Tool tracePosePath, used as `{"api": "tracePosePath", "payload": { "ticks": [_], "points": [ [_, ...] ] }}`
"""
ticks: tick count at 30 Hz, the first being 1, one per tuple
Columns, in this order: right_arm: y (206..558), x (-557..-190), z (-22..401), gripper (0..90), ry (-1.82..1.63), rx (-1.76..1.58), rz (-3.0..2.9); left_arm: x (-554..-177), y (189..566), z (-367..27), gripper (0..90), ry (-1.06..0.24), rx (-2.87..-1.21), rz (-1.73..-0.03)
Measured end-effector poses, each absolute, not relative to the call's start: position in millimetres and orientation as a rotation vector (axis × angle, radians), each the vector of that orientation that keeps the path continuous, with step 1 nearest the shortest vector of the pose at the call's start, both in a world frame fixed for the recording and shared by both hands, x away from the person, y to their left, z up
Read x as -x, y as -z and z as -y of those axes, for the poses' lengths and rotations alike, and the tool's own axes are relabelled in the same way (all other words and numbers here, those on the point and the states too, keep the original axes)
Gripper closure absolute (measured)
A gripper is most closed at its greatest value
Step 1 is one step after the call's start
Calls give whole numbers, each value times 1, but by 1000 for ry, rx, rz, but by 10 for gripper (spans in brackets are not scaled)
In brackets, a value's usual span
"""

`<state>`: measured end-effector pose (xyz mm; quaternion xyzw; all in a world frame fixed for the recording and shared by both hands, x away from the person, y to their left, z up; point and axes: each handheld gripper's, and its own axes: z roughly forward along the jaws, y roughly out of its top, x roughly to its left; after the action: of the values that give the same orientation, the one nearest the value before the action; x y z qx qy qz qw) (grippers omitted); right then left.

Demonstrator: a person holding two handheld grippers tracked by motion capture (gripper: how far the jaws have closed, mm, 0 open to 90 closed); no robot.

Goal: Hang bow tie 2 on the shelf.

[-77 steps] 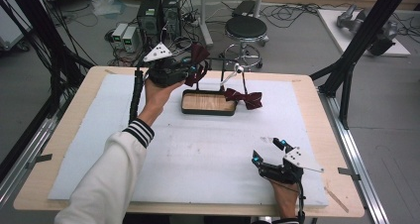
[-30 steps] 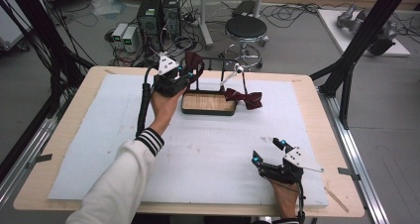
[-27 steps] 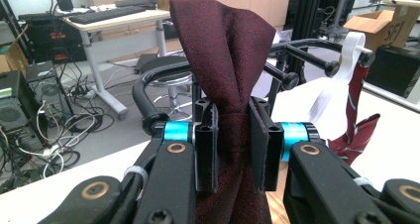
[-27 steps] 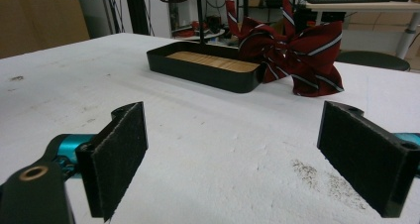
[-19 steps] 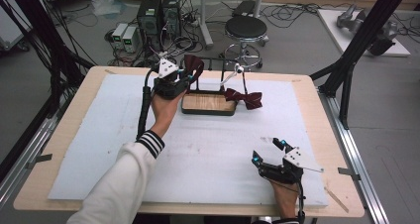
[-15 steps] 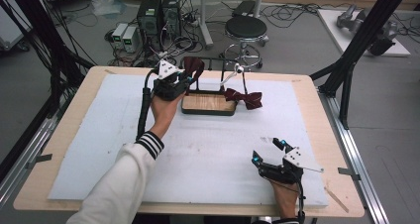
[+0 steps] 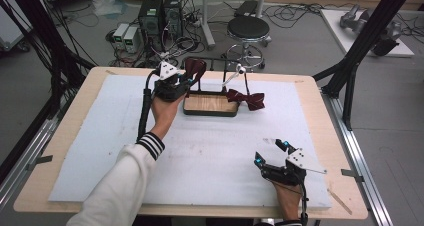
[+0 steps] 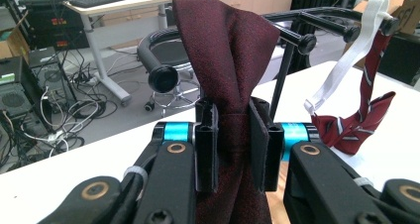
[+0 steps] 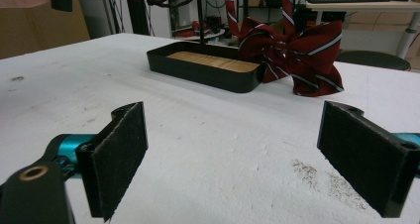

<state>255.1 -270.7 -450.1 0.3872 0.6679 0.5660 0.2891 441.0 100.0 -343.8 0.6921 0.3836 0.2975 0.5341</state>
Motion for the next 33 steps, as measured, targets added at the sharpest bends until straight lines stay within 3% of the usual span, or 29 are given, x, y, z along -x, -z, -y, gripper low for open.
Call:
{"api": "tracePosePath", "payload": {
  "ticks": [33],
  "points": [
    [450,-255,270,113,-1503,-1022,-1780,-447,367,-112,725,-608,-1690,-936]
  ]
}}
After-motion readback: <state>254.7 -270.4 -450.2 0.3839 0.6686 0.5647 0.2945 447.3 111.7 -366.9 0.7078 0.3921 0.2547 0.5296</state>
